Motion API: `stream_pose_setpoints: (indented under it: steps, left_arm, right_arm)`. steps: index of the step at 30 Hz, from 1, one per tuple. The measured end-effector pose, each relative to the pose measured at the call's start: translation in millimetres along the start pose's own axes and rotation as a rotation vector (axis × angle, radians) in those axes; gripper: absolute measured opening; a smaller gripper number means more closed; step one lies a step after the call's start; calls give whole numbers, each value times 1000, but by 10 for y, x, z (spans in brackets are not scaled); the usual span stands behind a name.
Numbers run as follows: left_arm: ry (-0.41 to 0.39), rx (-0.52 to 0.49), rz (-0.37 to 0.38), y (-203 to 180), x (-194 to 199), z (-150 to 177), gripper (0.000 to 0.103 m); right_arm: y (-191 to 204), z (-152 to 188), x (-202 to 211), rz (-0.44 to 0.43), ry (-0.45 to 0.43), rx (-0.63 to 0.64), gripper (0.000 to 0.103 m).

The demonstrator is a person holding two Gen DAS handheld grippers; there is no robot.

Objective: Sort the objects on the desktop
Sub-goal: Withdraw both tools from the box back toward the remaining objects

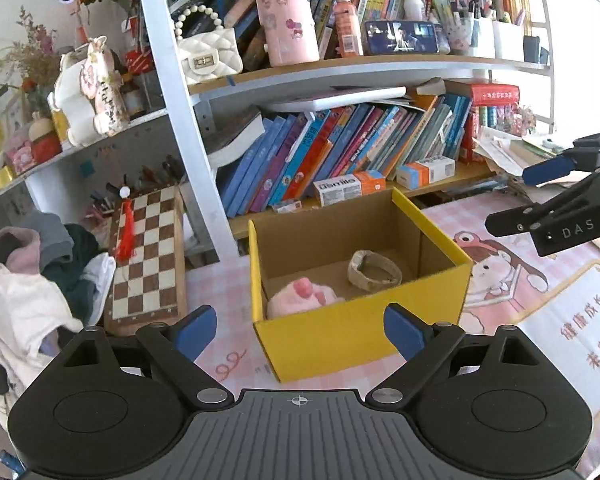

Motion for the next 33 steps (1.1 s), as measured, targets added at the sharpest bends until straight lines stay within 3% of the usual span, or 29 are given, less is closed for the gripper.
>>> stream_pose_setpoints:
  steps: [13, 25, 33]
  left_arm:
    - [17, 44, 3, 76, 330, 484, 97]
    - [94, 85, 10, 102, 462, 950, 98]
    - [154, 114, 25, 34, 496, 1289, 98]
  right_arm:
    - [464, 536, 419, 29, 42, -7, 86]
    - [669, 1017, 588, 75, 92, -84, 95]
    - [739, 1451, 599, 117, 182, -138, 100]
Point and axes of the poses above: each gripper's, at about its wrist camera, not at the fingertips, and x roughly against the way its jaws point, y to its left, z to its underside, the point moved 4 cm from there along -x, roughly the way its jaws point, and after that the axes turned 8 degrees about -x, right-handed, at the moved point
